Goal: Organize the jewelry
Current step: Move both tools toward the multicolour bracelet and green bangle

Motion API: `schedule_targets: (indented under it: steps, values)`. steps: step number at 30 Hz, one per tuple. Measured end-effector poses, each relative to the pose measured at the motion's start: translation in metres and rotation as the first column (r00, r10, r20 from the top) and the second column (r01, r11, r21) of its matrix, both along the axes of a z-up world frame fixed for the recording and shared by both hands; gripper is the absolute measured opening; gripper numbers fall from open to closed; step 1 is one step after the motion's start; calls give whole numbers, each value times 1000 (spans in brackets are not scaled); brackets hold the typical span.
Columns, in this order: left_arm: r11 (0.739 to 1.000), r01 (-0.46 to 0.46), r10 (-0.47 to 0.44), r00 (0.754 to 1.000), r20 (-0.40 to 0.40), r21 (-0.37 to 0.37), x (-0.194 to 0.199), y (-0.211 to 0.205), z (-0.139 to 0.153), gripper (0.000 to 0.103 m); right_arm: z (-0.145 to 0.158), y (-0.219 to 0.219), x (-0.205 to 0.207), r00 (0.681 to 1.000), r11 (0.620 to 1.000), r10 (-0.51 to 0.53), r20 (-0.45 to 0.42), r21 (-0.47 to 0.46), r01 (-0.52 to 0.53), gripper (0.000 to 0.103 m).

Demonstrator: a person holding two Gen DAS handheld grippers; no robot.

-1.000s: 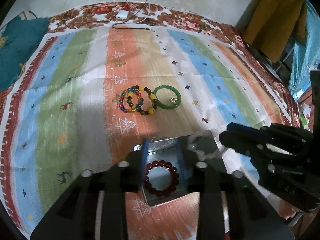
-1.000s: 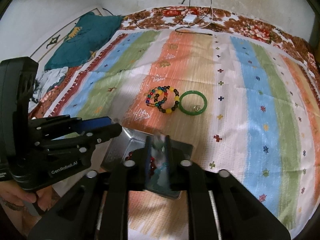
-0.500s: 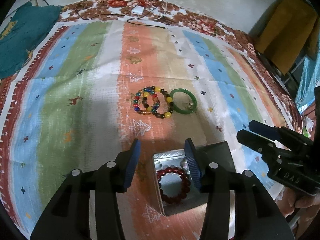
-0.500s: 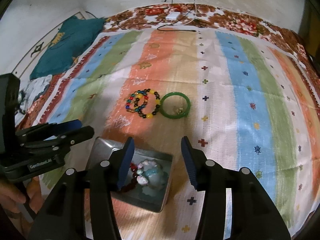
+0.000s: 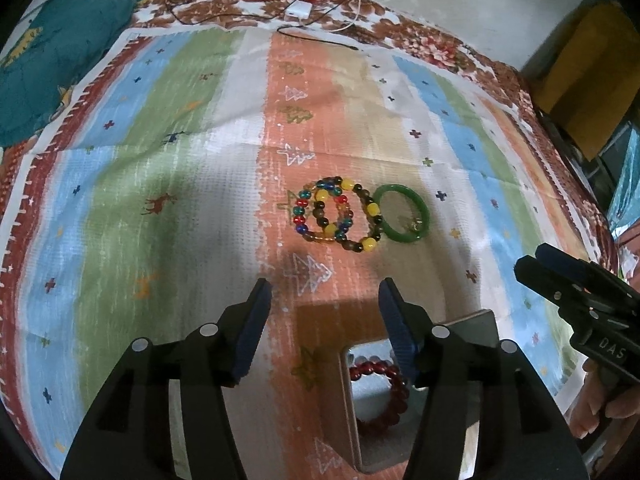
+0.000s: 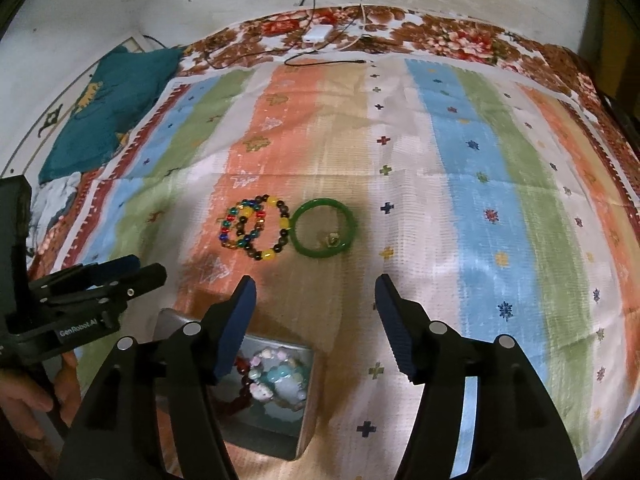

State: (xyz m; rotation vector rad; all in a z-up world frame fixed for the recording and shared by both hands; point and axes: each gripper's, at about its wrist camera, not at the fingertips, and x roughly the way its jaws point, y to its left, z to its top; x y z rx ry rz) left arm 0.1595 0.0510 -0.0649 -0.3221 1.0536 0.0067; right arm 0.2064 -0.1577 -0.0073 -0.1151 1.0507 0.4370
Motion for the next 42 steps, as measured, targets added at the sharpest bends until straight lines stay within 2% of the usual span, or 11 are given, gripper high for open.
schedule_targets:
  steps: [3,13,17,31,42]
  values:
    - [1000,-3,3,1000,-7,-1,5,3,-3,57,-4,-1,5,1000,1000,-11,-2,-7,11,65]
    - [1000,7,-7,1000,-20,1,23,8,-9,60,-18,2,21,999,999,-28,-18,-26,27,65]
    - [999,15,-18,999,-48,-46,32,9,-18,60,-24,5,28,999,999,-33,-19,-38,33,65]
    - [1000,7,-9,995,-97,-24,57,19,-41,62,-43,12,53,998,996,-50,-43,-71,47,65]
    - [999,16,-21,994,-108,-43,68,20,-49,62,-54,10,68,995,994,-92,-48,-69,88,65]
